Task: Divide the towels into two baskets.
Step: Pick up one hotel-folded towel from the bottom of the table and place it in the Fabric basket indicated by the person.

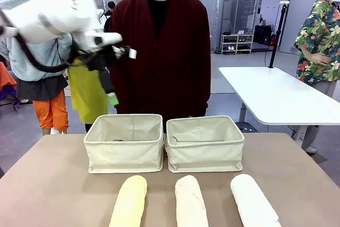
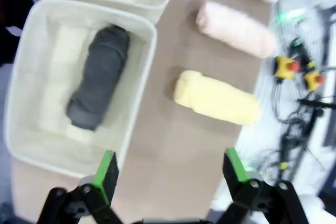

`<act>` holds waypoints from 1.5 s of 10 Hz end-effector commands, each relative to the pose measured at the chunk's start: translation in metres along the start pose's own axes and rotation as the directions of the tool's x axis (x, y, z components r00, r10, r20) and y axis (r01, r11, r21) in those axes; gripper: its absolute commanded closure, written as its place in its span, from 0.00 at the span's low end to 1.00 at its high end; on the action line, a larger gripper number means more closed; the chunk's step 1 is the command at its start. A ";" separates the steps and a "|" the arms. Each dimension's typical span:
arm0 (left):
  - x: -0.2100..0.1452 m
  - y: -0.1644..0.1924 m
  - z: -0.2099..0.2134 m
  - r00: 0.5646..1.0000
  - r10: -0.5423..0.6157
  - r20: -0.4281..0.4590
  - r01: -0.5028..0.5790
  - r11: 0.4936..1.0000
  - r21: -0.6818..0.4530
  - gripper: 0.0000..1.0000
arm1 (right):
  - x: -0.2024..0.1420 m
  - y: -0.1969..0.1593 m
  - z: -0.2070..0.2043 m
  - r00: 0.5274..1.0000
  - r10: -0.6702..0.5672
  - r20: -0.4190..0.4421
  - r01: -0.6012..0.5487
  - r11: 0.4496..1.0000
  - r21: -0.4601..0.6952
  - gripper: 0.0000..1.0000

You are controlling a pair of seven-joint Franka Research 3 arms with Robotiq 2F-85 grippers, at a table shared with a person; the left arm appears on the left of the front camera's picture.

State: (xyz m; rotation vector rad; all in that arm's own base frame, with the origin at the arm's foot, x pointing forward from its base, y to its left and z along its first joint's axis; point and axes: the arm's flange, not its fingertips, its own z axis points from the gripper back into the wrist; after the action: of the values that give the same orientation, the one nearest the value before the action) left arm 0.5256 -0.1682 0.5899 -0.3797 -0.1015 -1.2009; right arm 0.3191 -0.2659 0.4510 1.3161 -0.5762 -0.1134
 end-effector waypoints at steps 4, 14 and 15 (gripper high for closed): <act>-0.254 -0.024 0.011 0.809 0.371 0.456 -0.256 0.921 -0.295 0.00 | -0.001 0.004 0.001 1.000 0.003 -0.002 -0.003 1.000 0.004 0.00; -0.487 -0.041 -0.062 0.404 0.759 0.511 -0.327 0.641 -0.694 0.00 | -0.001 0.004 0.001 1.000 0.003 -0.002 -0.003 1.000 0.004 0.00; -0.487 -0.041 -0.062 0.404 0.759 0.511 -0.327 0.641 -0.694 0.00 | -0.001 0.004 0.001 1.000 0.003 -0.002 -0.003 1.000 0.004 0.00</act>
State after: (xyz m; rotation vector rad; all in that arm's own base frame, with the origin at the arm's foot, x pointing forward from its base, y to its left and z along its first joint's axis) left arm 0.3071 0.2311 0.4009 -1.3194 -0.4072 -0.2442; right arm 0.3191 -0.2659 0.4510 1.3162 -0.5758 -0.1136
